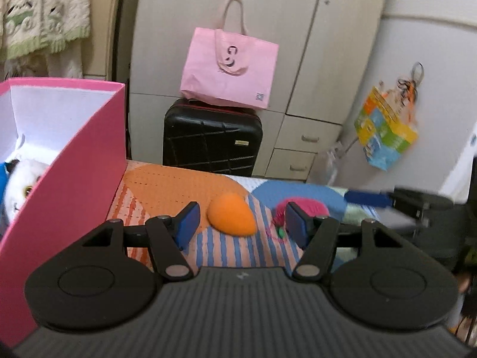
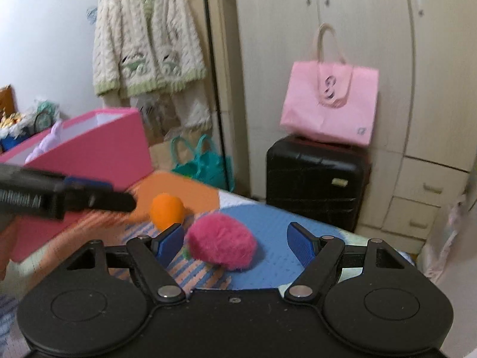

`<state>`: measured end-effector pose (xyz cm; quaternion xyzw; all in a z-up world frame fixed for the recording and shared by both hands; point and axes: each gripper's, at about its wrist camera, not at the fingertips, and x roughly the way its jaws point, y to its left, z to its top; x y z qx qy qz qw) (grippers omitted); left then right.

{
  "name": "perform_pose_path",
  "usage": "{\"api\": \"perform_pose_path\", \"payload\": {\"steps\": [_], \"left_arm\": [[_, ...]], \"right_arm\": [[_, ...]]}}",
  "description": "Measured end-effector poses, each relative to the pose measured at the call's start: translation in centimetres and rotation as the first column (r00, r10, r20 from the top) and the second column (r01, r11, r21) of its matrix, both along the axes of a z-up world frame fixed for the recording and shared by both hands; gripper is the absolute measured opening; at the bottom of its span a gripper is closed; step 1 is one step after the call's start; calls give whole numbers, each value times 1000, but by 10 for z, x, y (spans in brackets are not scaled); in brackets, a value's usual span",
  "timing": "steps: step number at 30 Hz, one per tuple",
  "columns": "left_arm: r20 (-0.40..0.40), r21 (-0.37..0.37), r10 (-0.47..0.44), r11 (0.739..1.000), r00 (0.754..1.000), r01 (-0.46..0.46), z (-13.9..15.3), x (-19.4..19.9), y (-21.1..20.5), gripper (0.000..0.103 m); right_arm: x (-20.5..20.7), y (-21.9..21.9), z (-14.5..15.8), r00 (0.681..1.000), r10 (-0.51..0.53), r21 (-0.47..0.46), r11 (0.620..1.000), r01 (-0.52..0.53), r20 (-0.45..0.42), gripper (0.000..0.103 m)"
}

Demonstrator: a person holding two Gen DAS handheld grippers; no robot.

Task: Organize soft objects
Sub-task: 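Move the left tool to the orange sponge while the right tool approaches the pink pom-pom, then close the left tool on the orange sponge while the right tool grasps the pink pom-pom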

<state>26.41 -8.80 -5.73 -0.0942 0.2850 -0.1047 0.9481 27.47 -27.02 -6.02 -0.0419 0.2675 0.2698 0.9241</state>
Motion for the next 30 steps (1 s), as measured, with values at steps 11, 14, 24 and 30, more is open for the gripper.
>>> {"api": "perform_pose_path", "payload": {"steps": [11, 14, 24, 30], "left_arm": [[-116, -86, 142, 985, 983, -152, -27, 44, 0, 61], [-129, -71, 155, 984, 979, -165, -32, 49, -1, 60], [-162, -85, 103, 989, 981, -118, -40, 55, -5, 40], [-152, -60, 92, 993, 984, -103, -37, 53, -8, 38]], "right_arm": [[18, 14, -19, 994, 39, 2, 999, -39, -103, 81], [21, 12, -21, 991, 29, 25, 999, -26, -127, 81], [18, 23, -27, 995, -12, 3, 1000, 12, -97, 54], [6, 28, -24, 997, -30, -47, 999, 27, -69, 52]]}}
